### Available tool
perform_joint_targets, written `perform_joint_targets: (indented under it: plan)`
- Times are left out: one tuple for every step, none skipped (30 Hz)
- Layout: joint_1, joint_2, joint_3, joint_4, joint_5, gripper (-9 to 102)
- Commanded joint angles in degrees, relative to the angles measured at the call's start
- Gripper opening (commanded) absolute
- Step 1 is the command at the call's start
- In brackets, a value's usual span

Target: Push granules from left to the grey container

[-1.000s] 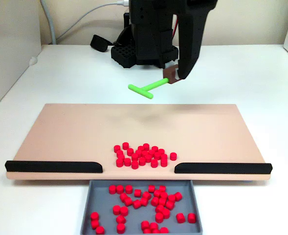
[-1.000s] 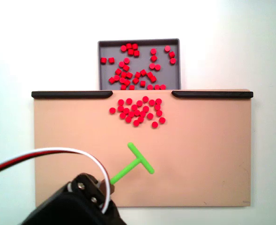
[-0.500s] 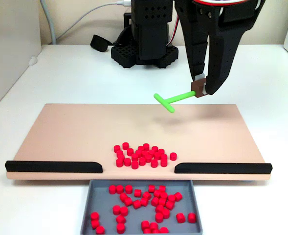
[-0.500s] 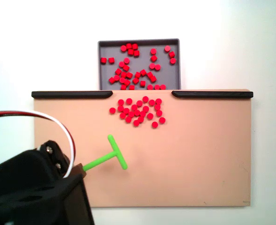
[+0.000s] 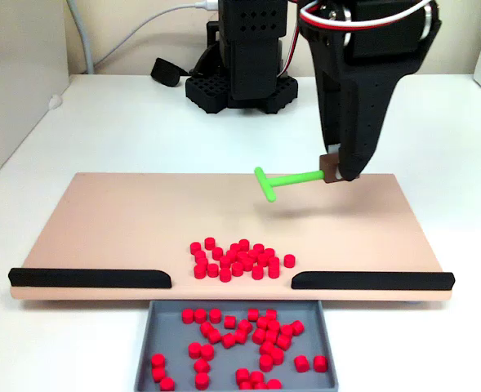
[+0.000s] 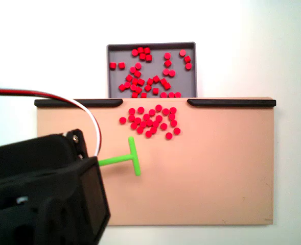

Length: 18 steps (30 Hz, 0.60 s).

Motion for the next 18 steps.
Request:
perform_joint_targets:
  plan:
    - [-1.93, -0.09, -4.04, 0.18, 1.05, 0]
    - [-2.37, -0.26, -4.04, 0.18, 1.58, 0]
    - [-2.81, -0.35, -4.04, 0.18, 2.11, 0]
    - [-3.25, -0.35, -4.04, 0.26, 2.81, 0]
    - [-3.60, -0.35, -4.04, 0.26, 3.52, 0]
    - [-3.96, -0.44, -4.04, 0.26, 4.13, 0]
    - [-4.31, -0.62, -4.04, 0.26, 4.92, 0]
    - [-4.75, -1.32, -4.75, 0.97, 5.36, 0]
    - [-5.10, -2.64, -6.68, 2.55, 5.89, 0]
    - [-5.45, -3.78, -8.44, 3.78, 6.50, 0]
    - [-5.63, -4.48, -9.23, 3.96, 6.94, 0]
    - [-5.71, -5.01, -9.67, 3.96, 7.29, 0]
    - [-5.80, -5.54, -9.84, 3.96, 7.47, 0]
    - [-5.89, -5.80, -9.93, 3.96, 7.65, 0]
    - [-5.89, -6.24, -10.37, 3.96, 7.82, 0]
    - [-5.89, -6.68, -10.90, 3.96, 8.00, 0]
    - [-5.80, -7.12, -11.69, 3.96, 8.35, 0]
    - [-5.71, -7.73, -12.74, 3.96, 8.61, 0]
